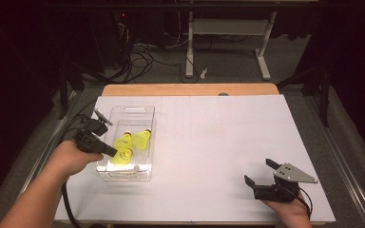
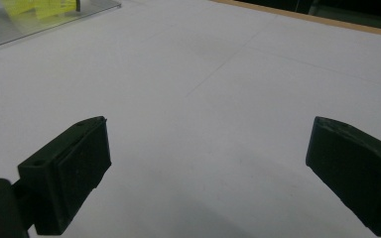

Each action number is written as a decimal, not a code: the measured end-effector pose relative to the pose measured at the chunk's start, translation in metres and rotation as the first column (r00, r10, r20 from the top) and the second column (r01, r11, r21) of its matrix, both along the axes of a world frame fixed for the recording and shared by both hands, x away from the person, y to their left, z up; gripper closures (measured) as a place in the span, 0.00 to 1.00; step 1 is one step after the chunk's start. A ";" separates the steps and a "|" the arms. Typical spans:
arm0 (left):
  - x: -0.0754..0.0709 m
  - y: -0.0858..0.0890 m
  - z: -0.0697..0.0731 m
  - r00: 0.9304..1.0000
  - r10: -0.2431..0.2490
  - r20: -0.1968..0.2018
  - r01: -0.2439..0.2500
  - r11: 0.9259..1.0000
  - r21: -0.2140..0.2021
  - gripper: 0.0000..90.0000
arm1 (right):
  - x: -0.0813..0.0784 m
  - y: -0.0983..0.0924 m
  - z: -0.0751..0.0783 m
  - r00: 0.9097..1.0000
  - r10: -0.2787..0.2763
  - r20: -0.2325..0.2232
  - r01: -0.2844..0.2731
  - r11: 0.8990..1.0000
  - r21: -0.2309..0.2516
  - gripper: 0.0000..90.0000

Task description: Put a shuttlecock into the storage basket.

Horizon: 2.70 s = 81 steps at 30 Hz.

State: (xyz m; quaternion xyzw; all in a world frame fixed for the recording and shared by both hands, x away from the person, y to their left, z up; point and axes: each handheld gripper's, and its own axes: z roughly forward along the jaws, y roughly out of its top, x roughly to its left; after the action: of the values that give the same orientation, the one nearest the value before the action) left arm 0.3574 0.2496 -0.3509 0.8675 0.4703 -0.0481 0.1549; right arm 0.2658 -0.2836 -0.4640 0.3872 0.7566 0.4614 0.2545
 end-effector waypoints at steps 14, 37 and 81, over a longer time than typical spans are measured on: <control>0.004 0.016 -0.019 0.999 0.046 -0.010 -0.046 0.999 -0.008 0.99 | 0.001 0.002 -0.001 1.000 0.011 -0.007 -0.011 1.000 -0.010 0.05; 0.006 0.016 -0.035 0.997 0.067 -0.024 -0.068 0.997 -0.020 0.99 | 0.000 0.009 -0.002 0.999 0.036 -0.009 -0.036 0.999 -0.021 0.06; 0.004 0.005 -0.041 1.000 0.001 -0.025 0.000 0.998 0.065 0.68 | -0.001 0.007 0.001 0.999 0.036 0.004 -0.035 0.999 -0.016 0.07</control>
State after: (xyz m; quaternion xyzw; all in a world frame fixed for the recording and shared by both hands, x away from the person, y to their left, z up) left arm 0.3617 0.2550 -0.3924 0.8713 0.4738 -0.0435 0.1205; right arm 0.2648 -0.2764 -0.4634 0.3708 0.7666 0.4604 0.2508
